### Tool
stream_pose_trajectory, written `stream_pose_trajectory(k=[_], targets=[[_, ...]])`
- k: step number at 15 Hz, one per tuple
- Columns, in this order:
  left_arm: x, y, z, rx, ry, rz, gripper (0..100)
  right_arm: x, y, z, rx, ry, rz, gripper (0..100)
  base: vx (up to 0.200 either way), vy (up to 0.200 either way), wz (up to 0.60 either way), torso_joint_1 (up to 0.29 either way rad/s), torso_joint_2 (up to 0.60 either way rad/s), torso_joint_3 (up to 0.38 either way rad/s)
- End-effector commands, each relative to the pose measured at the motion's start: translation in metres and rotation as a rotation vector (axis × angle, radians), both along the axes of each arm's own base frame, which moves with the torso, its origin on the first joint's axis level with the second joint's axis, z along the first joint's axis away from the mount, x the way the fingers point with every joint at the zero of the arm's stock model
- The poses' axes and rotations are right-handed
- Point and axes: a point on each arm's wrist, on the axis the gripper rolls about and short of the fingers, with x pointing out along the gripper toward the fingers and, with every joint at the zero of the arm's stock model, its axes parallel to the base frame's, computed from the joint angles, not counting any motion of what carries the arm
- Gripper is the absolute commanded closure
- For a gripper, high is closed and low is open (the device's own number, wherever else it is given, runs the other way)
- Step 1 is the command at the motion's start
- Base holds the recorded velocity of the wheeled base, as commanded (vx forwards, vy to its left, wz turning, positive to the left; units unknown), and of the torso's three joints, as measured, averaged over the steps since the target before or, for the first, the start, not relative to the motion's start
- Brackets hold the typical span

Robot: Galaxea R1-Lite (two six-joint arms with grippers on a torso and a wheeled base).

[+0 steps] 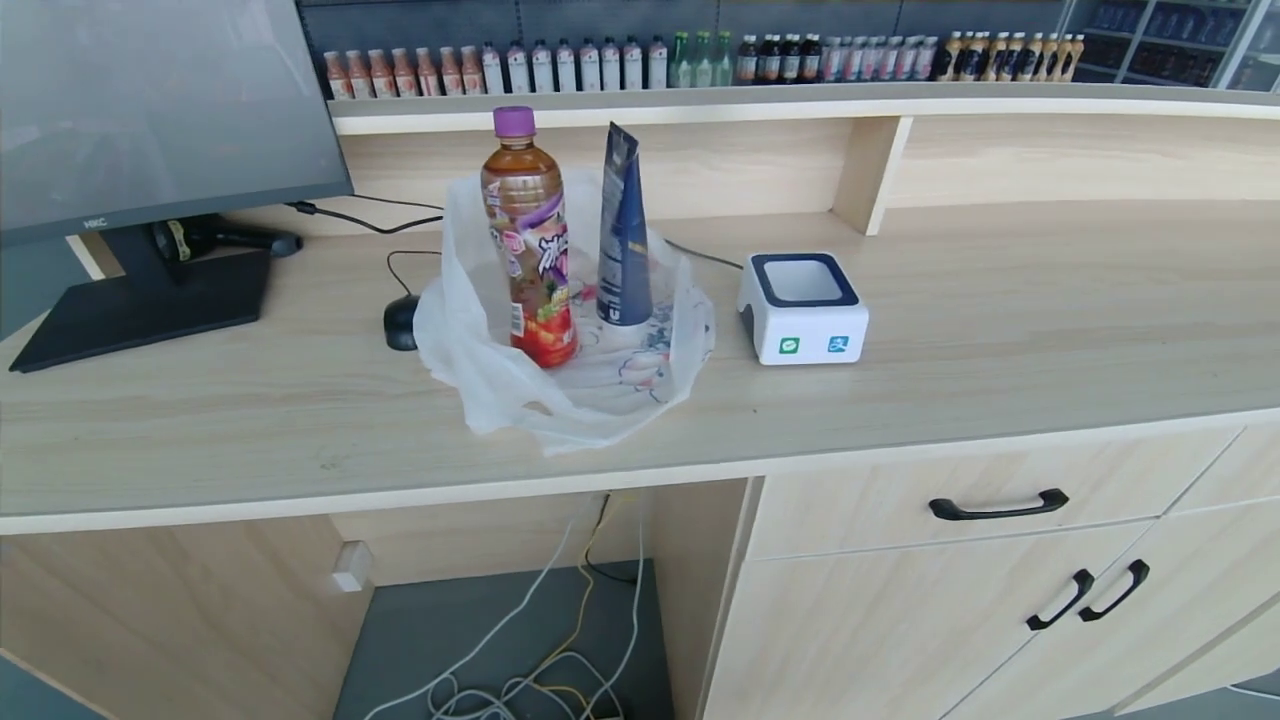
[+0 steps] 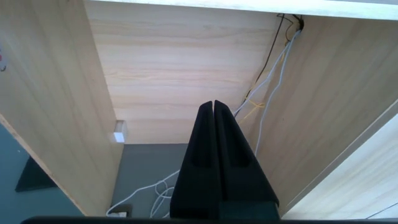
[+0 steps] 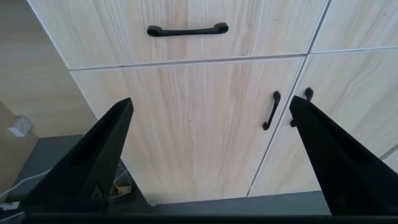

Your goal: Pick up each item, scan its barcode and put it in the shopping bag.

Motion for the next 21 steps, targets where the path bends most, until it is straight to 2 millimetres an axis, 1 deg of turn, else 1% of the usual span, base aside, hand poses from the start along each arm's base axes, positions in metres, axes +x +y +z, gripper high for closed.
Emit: stream_pose_trajectory(k=[1, 10, 21], targets=[[0.0, 0.0, 0.0, -0.001, 0.0, 0.0, 100, 0.0001, 0.0, 0.0, 0.001, 0.001, 0.0, 0, 0.0, -0.2, 0.0, 0.012, 0.0, 0.002], [0.0, 0.0, 0.0, 0.001, 0.0, 0.0, 100, 0.0001, 0.0, 0.0, 0.001, 0.001, 0.0, 0, 0.0, -0.2, 0.0, 0.002, 0.0, 0.002], [0.0, 0.0, 0.0, -0.001, 0.0, 0.0, 100, 0.0001, 0.0, 0.0002, 0.001, 0.0, 0.0, 0, 0.0, 0.0, 0.0, 0.0, 0.0, 0.0]])
